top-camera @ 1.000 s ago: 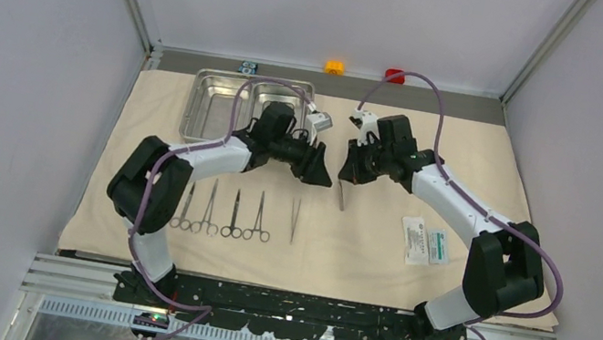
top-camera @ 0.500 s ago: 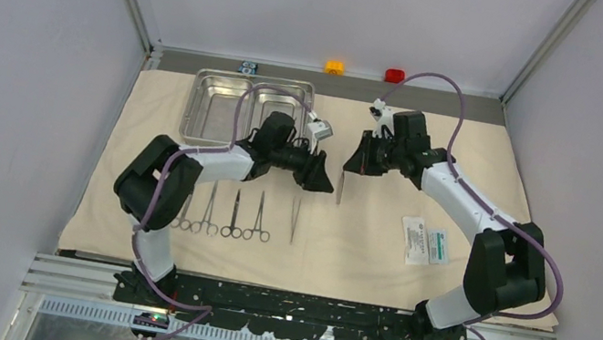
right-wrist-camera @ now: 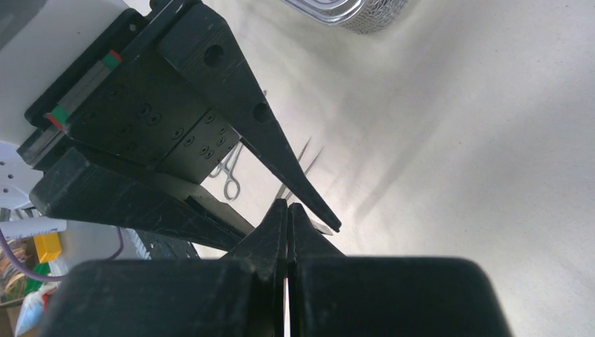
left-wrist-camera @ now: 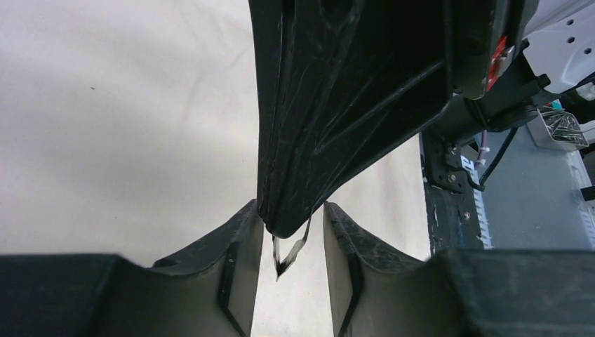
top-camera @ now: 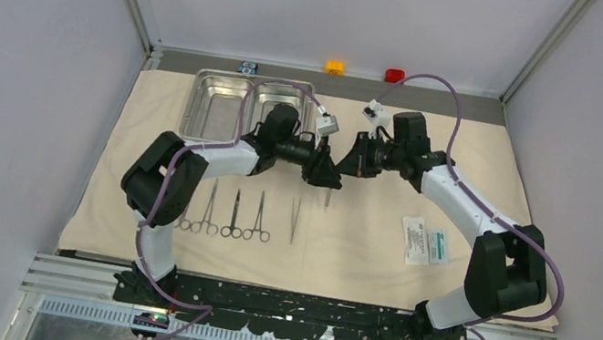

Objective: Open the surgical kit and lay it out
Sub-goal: Adjust the medical item.

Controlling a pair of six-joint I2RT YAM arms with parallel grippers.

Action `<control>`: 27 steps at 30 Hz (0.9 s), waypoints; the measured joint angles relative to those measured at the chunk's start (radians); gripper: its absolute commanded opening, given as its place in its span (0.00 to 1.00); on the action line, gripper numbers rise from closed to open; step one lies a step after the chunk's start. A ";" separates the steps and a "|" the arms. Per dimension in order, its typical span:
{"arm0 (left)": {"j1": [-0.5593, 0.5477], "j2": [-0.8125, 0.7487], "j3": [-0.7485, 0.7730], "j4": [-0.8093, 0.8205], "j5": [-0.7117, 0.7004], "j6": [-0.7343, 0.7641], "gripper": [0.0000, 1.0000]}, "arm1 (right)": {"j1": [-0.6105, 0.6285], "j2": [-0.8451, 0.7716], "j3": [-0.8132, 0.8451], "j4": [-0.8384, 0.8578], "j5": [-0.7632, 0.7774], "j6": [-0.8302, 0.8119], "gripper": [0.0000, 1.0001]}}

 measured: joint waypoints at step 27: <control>0.041 0.009 -0.008 0.168 0.106 -0.121 0.00 | -0.075 -0.039 -0.015 0.008 -0.050 -0.045 0.54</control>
